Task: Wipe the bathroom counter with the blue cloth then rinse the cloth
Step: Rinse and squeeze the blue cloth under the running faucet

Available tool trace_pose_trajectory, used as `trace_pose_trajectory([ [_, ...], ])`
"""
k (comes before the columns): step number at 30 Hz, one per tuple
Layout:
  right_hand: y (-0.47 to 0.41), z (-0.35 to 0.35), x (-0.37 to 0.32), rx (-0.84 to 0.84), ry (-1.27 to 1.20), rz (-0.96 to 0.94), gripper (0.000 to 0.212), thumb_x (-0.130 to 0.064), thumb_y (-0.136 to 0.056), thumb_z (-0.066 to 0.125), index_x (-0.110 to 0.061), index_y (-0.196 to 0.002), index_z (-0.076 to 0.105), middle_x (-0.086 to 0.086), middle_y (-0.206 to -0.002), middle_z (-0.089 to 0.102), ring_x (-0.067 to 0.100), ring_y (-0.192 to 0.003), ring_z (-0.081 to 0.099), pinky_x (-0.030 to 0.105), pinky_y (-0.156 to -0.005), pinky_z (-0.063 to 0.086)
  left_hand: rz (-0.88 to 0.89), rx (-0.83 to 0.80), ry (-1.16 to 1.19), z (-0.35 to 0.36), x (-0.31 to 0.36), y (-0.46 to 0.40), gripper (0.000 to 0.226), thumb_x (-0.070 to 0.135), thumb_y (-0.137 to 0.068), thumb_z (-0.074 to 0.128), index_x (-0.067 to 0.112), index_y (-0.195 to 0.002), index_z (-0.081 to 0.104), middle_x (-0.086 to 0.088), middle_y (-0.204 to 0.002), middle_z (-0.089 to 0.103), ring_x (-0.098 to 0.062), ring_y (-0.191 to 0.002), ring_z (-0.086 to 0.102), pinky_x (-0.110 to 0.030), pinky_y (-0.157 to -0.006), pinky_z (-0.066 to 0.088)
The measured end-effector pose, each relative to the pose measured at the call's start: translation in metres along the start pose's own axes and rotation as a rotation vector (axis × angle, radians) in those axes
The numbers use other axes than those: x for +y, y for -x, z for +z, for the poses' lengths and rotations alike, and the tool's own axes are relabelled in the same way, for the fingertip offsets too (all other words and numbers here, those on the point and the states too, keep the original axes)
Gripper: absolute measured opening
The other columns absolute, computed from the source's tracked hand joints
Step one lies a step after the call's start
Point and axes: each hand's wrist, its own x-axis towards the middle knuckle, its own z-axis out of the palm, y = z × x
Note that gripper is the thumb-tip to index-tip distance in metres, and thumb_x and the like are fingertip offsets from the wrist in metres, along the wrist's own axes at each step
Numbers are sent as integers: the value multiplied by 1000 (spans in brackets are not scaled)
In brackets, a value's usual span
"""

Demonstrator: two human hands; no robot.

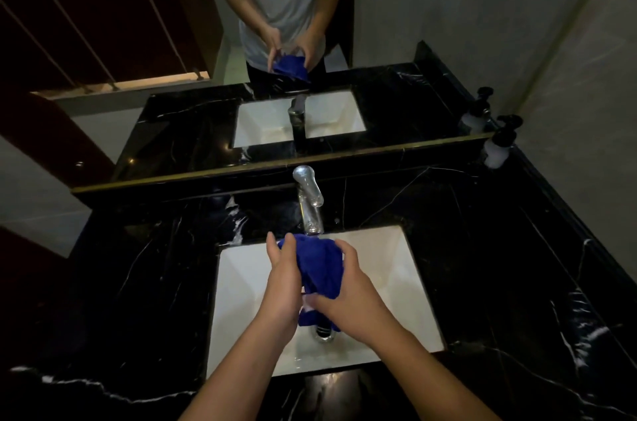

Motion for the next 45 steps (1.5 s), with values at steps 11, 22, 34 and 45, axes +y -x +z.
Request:
trace_pose_trajectory([
  [11, -8, -15, 7, 89, -243, 37, 44, -23, -102, 57, -43, -139, 43, -7, -104, 75, 8, -92, 73, 23, -78, 60, 62, -37, -193, -14, -16, -1, 113, 39, -79, 85, 54, -154, 1, -1, -135, 63, -21, -112, 68, -48, -104, 52],
  [22, -11, -16, 36, 122, -608, 275, 37, -43, -97, 61, -24, -129, 59, 3, -114, 75, 23, -105, 73, 48, -98, 56, 241, -299, -500, -2, -15, 17, 107, 5, -95, 67, 58, -147, -9, 0, -109, 73, -6, -92, 74, -22, -77, 60],
  [34, -9, -9, 40, 163, -699, 302, 28, -29, -96, 67, -21, -122, 59, 7, -113, 75, 25, -101, 74, 48, -92, 59, 186, -167, -472, -4, -12, 13, 78, 5, -100, 57, 49, -151, 16, -13, -90, 72, -15, -75, 74, -19, -61, 56],
  [45, -10, -31, 39, 91, -768, 412, 49, -50, -94, 63, -18, -131, 53, 16, -123, 68, 31, -110, 69, 47, -90, 59, -125, 57, -92, -17, -12, -1, 45, 11, -107, 41, 37, -143, 37, -14, -114, 65, -29, -92, 66, -41, -70, 60],
])
